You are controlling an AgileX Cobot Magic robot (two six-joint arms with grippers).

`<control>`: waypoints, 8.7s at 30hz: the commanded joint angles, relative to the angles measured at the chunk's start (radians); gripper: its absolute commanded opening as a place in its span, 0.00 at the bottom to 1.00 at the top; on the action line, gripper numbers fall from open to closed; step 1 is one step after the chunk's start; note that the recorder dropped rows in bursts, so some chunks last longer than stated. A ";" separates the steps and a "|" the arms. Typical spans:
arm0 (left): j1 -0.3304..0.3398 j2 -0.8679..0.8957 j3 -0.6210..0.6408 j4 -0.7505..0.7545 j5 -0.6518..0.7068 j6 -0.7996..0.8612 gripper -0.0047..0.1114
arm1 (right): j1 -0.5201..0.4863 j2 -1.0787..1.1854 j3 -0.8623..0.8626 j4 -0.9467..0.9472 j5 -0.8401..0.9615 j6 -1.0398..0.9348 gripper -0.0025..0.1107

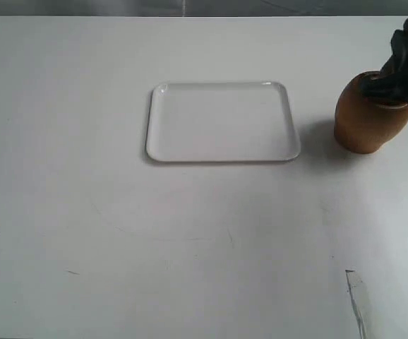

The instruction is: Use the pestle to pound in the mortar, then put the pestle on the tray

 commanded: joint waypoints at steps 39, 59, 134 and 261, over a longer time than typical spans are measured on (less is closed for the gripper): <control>-0.008 -0.001 0.001 -0.007 -0.003 -0.008 0.04 | -0.005 0.206 -0.045 -0.088 -0.018 -0.047 0.02; -0.008 -0.001 0.001 -0.007 -0.003 -0.008 0.04 | -0.005 -0.282 -0.045 -0.059 0.001 -0.100 0.02; -0.008 -0.001 0.001 -0.007 -0.003 -0.008 0.04 | 0.057 -0.090 -0.556 -1.165 0.450 0.969 0.02; -0.008 -0.001 0.001 -0.007 -0.003 -0.008 0.04 | 0.341 -0.481 -0.364 -1.810 0.221 1.825 0.02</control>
